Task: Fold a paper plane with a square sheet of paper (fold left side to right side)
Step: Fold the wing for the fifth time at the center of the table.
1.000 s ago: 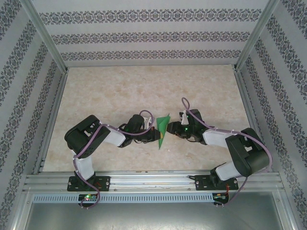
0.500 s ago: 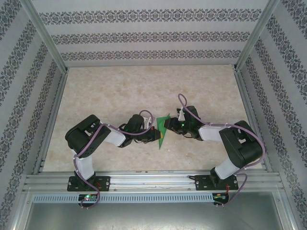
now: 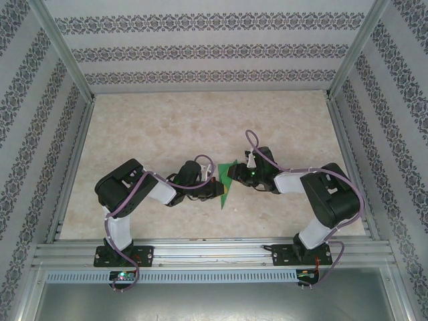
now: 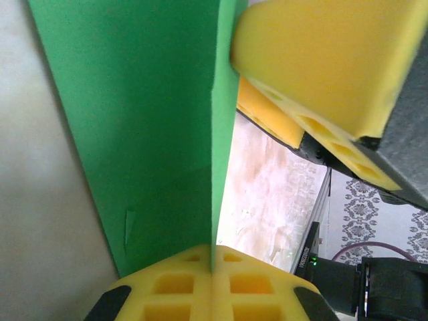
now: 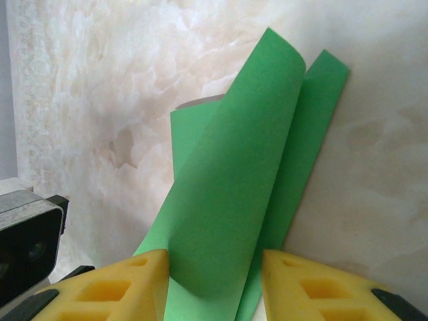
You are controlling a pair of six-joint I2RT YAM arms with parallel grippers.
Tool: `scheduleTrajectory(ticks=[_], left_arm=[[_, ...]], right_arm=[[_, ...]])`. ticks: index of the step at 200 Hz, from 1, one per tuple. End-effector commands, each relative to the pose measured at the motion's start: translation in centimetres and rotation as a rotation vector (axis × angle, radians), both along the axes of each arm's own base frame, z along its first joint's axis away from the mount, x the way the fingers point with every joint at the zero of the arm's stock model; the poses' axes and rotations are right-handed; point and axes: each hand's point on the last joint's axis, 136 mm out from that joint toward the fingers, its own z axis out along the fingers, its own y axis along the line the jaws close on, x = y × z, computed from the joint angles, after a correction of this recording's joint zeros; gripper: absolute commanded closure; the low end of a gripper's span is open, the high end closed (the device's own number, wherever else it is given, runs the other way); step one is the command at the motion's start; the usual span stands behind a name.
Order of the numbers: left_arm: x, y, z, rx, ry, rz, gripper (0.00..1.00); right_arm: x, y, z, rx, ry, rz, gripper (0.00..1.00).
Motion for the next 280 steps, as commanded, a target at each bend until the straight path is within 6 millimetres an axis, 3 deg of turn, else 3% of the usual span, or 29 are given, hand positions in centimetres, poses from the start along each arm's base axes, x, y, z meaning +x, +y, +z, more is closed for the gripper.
scheduleTrajectory(ticks=[1,85,174,225,254,280], left_arm=[[0.9,0.0,0.8,-0.042,-0.022,0.017,0.98],[1.2,0.1,1.2,-0.049,-0.032,0.028,0.97],[0.9,1.0,1.4,-0.031,-0.039,0.047,0.80],[1.2,2.7,2.4,0.005,-0.064,0.076,0.69],[2.1,3.8,1.8,0.063,-0.061,0.093,0.64],[3.0,3.7,1.6,0.072,-0.052,0.092,0.61]], right_arm=[[0.6,1.1,0.7,0.017,-0.030,0.021,0.59],[0.7,1.7,0.4,0.020,-0.030,0.039,0.59],[0.0,1.0,-2.8,-0.076,0.078,0.020,0.62],[0.0,1.1,-3.0,-0.078,0.082,0.022,0.62],[0.0,1.1,-3.0,-0.079,0.085,0.022,0.62],[-0.1,1.0,-3.1,-0.081,0.088,0.022,0.62]])
